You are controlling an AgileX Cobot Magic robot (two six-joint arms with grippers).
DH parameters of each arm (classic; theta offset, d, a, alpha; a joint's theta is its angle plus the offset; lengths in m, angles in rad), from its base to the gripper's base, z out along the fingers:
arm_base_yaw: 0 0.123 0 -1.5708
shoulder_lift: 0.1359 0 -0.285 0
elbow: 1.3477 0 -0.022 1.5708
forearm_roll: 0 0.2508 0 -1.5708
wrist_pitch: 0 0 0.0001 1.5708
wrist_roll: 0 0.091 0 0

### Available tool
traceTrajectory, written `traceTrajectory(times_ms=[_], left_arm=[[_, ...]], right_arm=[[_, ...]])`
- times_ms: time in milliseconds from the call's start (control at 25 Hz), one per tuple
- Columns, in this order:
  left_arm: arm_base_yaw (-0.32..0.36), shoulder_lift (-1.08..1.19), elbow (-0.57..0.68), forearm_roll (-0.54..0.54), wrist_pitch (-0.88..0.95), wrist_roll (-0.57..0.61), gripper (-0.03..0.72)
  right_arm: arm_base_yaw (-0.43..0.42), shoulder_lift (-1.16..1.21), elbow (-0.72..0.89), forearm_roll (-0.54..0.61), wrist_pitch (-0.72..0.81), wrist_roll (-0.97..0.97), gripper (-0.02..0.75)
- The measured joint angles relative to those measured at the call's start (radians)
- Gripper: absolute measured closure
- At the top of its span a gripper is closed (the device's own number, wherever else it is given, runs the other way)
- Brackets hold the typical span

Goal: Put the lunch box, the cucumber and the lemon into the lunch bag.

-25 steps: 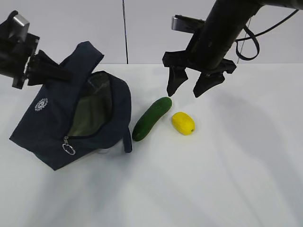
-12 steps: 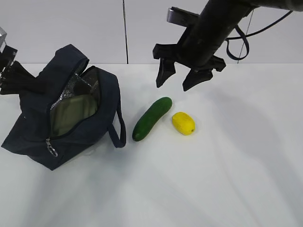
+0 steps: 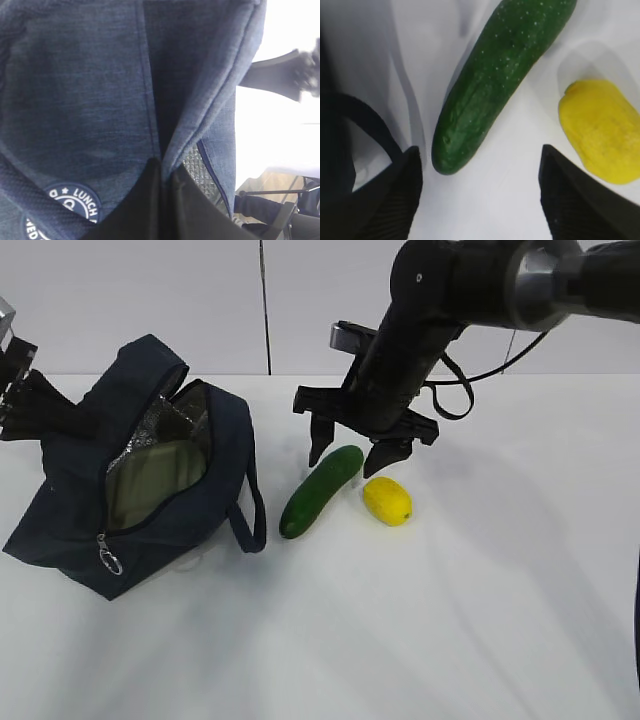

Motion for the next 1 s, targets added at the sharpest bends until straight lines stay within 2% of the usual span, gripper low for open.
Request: traceTrajectory(times_ms=[680, 1000], left_arm=[[0.000, 0.000, 0.000, 0.008, 0.000, 0.000, 0.694], [0.000, 0.000, 0.000, 0.019, 0.000, 0.000, 0.694]], right_arm=[[0.006, 0.142, -0.092, -0.006, -0.174, 0.156, 0.197], [0.012, 0.203, -0.141, -0.006, -0.181, 0.172, 0.197]])
